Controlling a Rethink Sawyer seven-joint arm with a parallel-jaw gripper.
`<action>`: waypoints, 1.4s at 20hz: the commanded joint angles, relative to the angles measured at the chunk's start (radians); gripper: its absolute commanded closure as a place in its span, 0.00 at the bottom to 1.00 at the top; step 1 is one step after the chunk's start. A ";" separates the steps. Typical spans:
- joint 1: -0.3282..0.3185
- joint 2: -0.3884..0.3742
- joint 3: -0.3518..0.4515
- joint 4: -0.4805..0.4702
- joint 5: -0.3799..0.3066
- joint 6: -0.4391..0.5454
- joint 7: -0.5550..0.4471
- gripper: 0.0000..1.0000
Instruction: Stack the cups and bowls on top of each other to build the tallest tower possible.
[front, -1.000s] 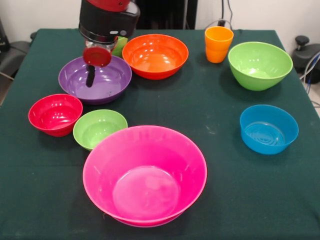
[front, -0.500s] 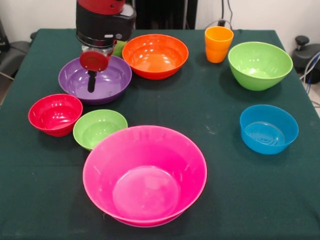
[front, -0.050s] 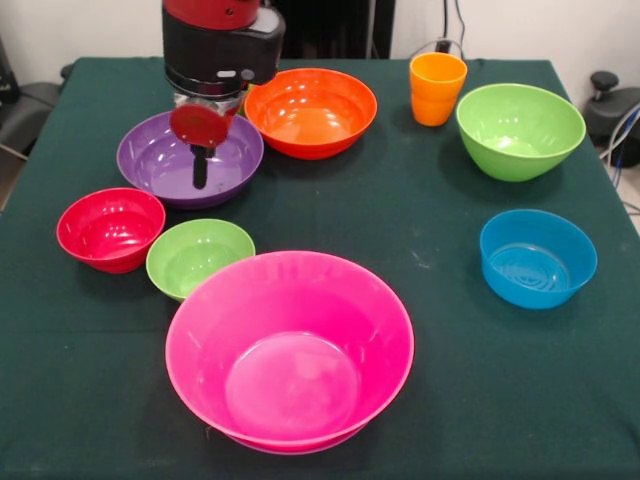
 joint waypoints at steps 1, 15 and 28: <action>0.067 0.023 0.061 0.047 0.126 0.111 0.116 0.00; 0.162 0.082 0.003 -0.041 0.218 0.103 0.105 0.00; 0.198 0.147 -0.038 -0.113 0.315 0.114 0.120 0.00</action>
